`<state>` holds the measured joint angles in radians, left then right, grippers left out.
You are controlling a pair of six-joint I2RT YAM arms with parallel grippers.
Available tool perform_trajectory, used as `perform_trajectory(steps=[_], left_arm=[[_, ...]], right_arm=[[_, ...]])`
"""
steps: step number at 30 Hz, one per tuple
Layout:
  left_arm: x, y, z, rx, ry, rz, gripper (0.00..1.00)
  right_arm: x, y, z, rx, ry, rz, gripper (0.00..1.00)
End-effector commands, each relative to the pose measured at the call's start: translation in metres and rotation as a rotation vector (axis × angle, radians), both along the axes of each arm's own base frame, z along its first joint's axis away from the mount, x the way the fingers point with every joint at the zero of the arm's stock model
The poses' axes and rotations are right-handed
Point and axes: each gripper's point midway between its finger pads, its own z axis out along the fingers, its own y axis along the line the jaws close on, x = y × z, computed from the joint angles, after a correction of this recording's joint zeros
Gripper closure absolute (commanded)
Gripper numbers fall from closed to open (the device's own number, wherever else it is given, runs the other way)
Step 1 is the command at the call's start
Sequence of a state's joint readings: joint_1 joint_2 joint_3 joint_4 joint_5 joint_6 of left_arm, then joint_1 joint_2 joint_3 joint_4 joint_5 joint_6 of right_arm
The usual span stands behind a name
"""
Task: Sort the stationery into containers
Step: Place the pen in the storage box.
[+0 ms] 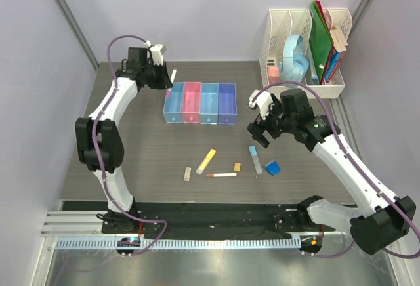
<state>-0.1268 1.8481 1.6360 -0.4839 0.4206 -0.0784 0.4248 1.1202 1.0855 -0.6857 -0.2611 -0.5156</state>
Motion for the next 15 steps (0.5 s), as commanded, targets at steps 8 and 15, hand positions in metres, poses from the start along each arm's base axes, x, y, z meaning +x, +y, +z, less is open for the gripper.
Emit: perform_trajectory(steps=[8,15], left_arm=[[0.032,0.005,-0.076,0.095,0.171,0.158,1.00],[0.032,0.002,-0.086,0.101,0.199,0.135,0.97]], right_arm=[[-0.005,0.005,0.008,0.027,-0.021,0.022,0.01],[-0.013,0.006,0.003,0.024,-0.004,0.058,0.00]])
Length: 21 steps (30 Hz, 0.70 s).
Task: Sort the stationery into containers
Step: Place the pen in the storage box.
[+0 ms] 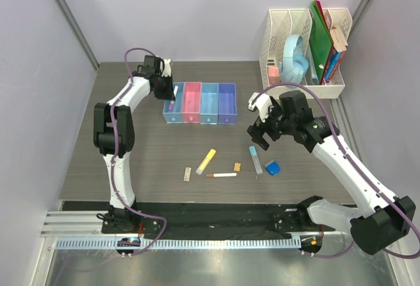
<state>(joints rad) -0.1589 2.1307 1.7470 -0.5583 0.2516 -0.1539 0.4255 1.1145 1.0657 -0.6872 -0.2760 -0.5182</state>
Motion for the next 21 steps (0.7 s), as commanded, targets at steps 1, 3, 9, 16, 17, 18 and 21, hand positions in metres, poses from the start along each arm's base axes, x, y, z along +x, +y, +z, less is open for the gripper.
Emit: perform_trajectory(steps=[1,3,9,16,17,18,21], left_arm=[[0.010,-0.005,0.028,-0.012,-0.059,-0.010,0.89],[0.009,-0.007,0.033,-0.024,-0.066,-0.019,0.79],[0.003,-0.015,0.048,-0.070,-0.075,-0.047,0.61],[-0.014,-0.025,0.079,-0.114,-0.095,-0.141,0.53],[-0.022,-0.026,0.088,-0.119,-0.097,-0.165,0.53],[-0.027,-0.028,0.095,-0.128,-0.103,-0.190,0.53],[-0.057,-0.042,0.116,-0.189,-0.100,-0.327,0.53]], right_arm=[[-0.011,0.006,0.008,0.021,-0.014,0.055,0.00],[-0.018,0.010,0.001,0.017,0.016,0.093,0.00],[-0.040,0.022,-0.033,-0.027,0.112,0.186,0.00],[-0.073,0.043,-0.076,-0.080,0.244,0.303,0.00],[-0.082,0.048,-0.080,-0.085,0.259,0.341,0.00],[-0.087,0.049,-0.085,-0.094,0.277,0.360,0.00],[-0.103,0.057,-0.095,-0.111,0.323,0.440,0.01]])
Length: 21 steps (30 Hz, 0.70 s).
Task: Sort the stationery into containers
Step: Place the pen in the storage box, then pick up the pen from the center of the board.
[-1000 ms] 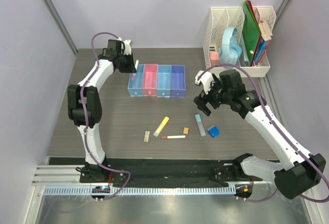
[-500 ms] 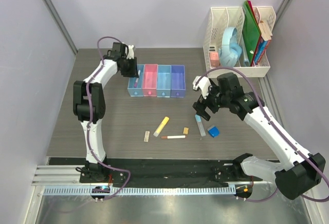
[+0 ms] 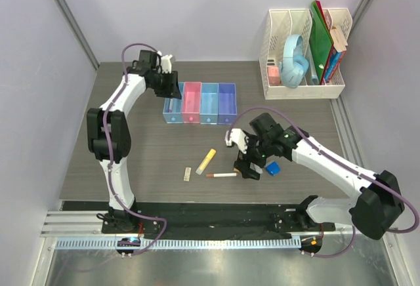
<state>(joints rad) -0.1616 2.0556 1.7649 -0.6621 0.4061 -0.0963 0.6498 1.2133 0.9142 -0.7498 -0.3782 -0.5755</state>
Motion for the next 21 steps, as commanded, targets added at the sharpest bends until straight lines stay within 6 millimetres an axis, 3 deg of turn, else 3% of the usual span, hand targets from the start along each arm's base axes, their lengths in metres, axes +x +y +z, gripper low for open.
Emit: perform_trajectory(steps=[1,2,5,9,14,21], left_arm=[[-0.038,-0.024,0.080,-0.105,-0.115,-0.232,0.53],[-0.049,-0.030,0.087,-0.117,-0.140,-0.308,0.53],[-0.073,-0.040,0.081,-0.076,-0.118,-0.394,0.54],[-0.113,-0.062,0.049,0.040,-0.067,-0.585,0.54],[-0.144,-0.081,0.017,0.115,-0.020,-0.689,0.54],[-0.171,-0.078,-0.009,0.121,0.018,-0.750,0.55]], right_arm=[[-0.025,0.015,-0.008,0.006,0.065,0.127,0.01],[-0.029,0.018,-0.013,0.002,0.089,0.151,0.01],[-0.040,0.027,-0.018,-0.005,0.118,0.209,0.01],[-0.055,0.040,-0.032,-0.042,0.182,0.286,0.02],[-0.060,0.052,-0.044,-0.063,0.226,0.325,0.03],[-0.051,0.063,-0.062,-0.063,0.229,0.317,0.04]])
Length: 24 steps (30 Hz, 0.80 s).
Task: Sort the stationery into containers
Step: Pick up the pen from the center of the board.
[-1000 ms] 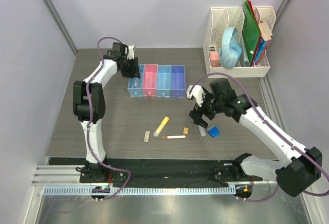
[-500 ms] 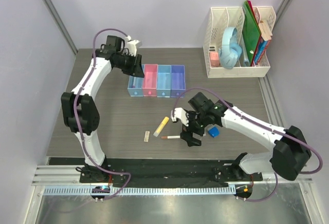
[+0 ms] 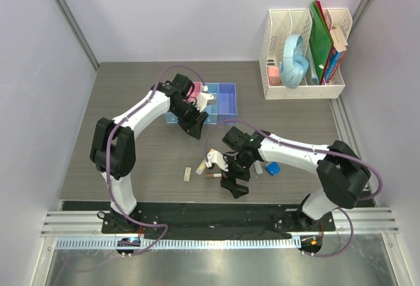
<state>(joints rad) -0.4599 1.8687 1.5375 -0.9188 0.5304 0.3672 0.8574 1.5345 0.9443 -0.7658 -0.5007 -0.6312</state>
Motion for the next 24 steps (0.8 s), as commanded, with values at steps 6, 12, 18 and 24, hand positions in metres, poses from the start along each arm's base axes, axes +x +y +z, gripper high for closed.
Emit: perform_trajectory(steps=[6,12,18,24], left_arm=[[-0.022,0.011,-0.007,-0.006,-0.018,-0.061,0.55],[-0.030,0.011,0.002,-0.031,-0.025,-0.070,0.56],[-0.041,0.008,0.008,-0.074,-0.018,-0.101,0.55],[-0.050,0.002,0.005,-0.105,0.013,-0.146,0.55]], right_arm=[[0.024,0.023,-0.017,0.033,-0.066,-0.004,0.03],[0.039,0.025,-0.032,-0.007,-0.108,-0.023,0.02],[0.065,0.018,-0.034,-0.050,-0.227,-0.085,0.01],[0.092,0.010,-0.029,-0.042,-0.345,-0.164,0.00]])
